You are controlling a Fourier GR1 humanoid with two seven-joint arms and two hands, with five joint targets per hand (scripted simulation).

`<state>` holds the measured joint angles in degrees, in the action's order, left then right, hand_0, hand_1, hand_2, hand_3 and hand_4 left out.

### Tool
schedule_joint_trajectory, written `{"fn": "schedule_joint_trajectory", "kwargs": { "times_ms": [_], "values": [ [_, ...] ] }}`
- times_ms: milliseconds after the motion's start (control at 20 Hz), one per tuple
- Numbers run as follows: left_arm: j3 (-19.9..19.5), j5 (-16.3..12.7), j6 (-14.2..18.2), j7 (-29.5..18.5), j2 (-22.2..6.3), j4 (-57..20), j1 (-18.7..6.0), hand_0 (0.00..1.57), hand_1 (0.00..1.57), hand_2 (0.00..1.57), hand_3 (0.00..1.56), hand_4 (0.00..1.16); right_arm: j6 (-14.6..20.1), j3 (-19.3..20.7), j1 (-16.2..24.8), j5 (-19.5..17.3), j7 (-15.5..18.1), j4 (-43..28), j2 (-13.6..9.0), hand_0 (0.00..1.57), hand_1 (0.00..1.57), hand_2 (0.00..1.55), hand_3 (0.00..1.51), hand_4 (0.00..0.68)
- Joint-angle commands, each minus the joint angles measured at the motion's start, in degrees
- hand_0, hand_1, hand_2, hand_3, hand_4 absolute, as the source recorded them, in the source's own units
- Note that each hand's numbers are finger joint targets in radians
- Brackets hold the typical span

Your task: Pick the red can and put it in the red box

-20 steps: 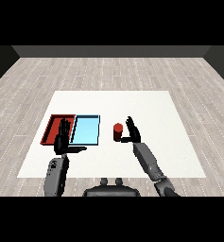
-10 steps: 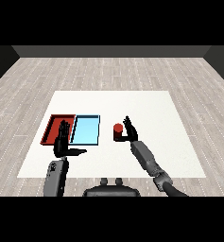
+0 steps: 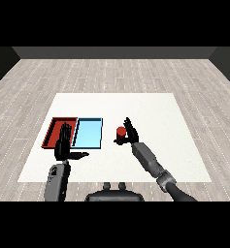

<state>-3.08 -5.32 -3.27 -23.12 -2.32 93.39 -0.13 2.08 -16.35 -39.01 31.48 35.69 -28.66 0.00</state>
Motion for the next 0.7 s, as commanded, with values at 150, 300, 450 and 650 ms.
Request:
{"fn": "schedule_joint_trajectory", "kwargs": {
  "times_ms": [150,300,450,650],
  "values": [
    [-1.8,-0.8,-1.1,-2.2,-0.9,-5.3,-2.9,0.00,0.00,0.00,0.00,0.00,0.1,-2.9,-4.8,5.6,-0.6,3.6,0.0,0.00,0.00,0.00,0.00,0.000],
    [-0.3,-0.1,0.9,0.7,0.5,-1.8,-3.0,0.00,0.00,0.00,0.00,0.00,-0.6,-6.2,-6.0,9.0,0.7,6.9,0.0,0.00,0.00,0.00,0.00,0.000],
    [-2.2,-1.5,-0.6,-0.6,-1.0,-2.8,-2.8,0.00,0.00,0.00,0.00,0.00,0.7,-10.4,-3.8,11.0,3.8,7.7,0.0,0.00,0.00,0.00,0.00,0.000],
    [-1.1,-0.4,0.0,0.1,-0.7,-0.8,-0.4,0.00,0.00,0.00,0.00,0.00,4.0,-10.3,-8.3,11.2,1.3,11.1,0.0,0.00,0.00,0.00,0.00,0.000]
  ]
}}
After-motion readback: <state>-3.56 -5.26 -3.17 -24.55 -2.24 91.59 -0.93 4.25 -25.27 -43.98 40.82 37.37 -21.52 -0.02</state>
